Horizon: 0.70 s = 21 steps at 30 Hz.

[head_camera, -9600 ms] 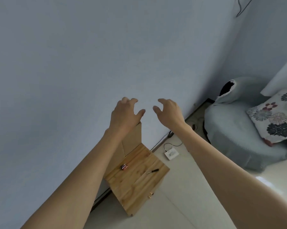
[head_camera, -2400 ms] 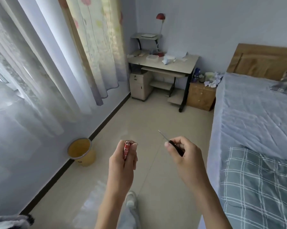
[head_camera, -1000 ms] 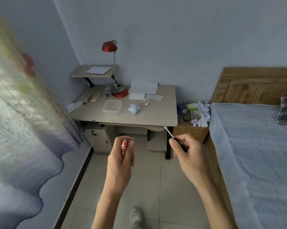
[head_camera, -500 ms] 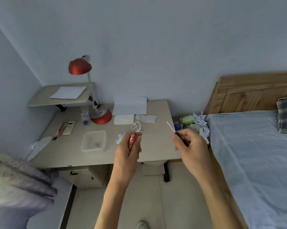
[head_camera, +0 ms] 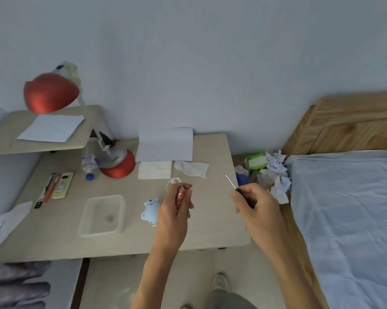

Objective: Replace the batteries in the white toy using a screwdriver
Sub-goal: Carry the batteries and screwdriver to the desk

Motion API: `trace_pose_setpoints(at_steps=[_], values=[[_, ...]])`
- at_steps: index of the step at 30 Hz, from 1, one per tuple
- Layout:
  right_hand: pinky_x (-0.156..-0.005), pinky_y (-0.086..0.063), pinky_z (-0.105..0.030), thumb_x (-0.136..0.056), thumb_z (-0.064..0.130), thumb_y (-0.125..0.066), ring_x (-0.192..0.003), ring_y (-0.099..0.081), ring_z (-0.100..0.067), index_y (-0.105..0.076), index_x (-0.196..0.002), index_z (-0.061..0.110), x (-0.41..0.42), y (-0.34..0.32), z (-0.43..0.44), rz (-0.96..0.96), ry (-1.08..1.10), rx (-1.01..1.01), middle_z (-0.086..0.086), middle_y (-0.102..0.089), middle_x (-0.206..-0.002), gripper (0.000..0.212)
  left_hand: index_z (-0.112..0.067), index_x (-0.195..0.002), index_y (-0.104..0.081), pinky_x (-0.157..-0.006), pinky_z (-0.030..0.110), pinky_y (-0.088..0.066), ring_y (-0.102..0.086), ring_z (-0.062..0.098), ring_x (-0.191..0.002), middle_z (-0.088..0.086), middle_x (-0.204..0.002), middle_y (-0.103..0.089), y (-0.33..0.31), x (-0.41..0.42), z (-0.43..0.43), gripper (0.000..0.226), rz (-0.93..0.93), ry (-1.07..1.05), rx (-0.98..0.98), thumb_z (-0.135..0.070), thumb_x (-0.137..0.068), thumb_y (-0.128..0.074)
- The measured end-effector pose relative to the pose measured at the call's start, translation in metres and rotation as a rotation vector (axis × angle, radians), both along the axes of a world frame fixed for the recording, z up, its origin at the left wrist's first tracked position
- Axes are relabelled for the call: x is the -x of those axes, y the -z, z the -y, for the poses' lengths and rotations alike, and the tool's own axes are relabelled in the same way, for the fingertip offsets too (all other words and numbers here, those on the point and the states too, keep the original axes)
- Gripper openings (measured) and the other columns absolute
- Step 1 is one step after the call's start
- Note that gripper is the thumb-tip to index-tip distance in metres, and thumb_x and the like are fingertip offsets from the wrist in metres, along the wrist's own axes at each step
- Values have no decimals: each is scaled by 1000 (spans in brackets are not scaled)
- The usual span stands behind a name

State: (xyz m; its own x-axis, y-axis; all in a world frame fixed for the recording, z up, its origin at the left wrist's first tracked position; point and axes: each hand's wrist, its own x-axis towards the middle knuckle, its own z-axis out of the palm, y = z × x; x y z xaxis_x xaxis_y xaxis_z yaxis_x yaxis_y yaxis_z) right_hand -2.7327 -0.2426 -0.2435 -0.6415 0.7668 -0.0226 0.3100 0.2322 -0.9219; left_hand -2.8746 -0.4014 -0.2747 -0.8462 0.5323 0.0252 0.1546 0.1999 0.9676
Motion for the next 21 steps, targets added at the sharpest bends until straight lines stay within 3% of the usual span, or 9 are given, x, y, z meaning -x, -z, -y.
trace_pose_setpoints(at_steps=[3,8,12,15,18,21], values=[[-56,-49,-37,-102,28,-72,-54,-59,-10,-71,-95,23,26,22,-25,43,-17,25,4,-72,-72,9,-23,-116,-67,-65,24,-48,-57,16,-65,3,-77,-65,24,25,-19,12,0,-26,36,-21,-113,-55],[-58,-57,-46,-101,35,-70,-61,-67,-17,-71,-99,23,70,61,-44,112,-57,27,4,-73,-72,12,-27,-115,-66,-70,38,-53,-64,20,-73,-9,-77,-67,59,83,-11,10,-74,-88,170,-26,-113,-56],[-58,-54,-34,-102,28,-73,-59,-66,-11,-71,-97,23,96,86,-40,159,-91,43,8,-72,-71,7,-33,-112,-61,-75,44,-57,-69,20,-79,-6,-81,-68,91,145,12,10,-135,-36,327,-36,-109,-52],[-56,-50,-28,-103,27,-72,-57,-64,-11,-70,-96,25,112,105,-36,209,-100,56,6,-72,-71,8,-29,-115,-63,-78,49,-58,-68,23,-82,-8,-85,-69,123,189,24,8,-171,37,426,-29,-112,-55],[-60,-50,-25,-103,27,-72,-64,-67,-10,-70,-97,22,128,129,-33,255,-59,24,6,-74,-76,8,-30,-118,-64,-82,47,-58,-69,21,-86,-10,-92,-70,158,225,29,10,-184,128,456,-28,-112,-57],[-62,-55,-34,-103,27,-72,-69,-71,-15,-70,-99,22,141,159,-29,277,-17,17,7,-75,-77,7,-29,-120,-67,-87,42,-58,-68,15,-94,-9,-103,-72,194,247,29,13,-176,200,449,-25,-112,-59]])
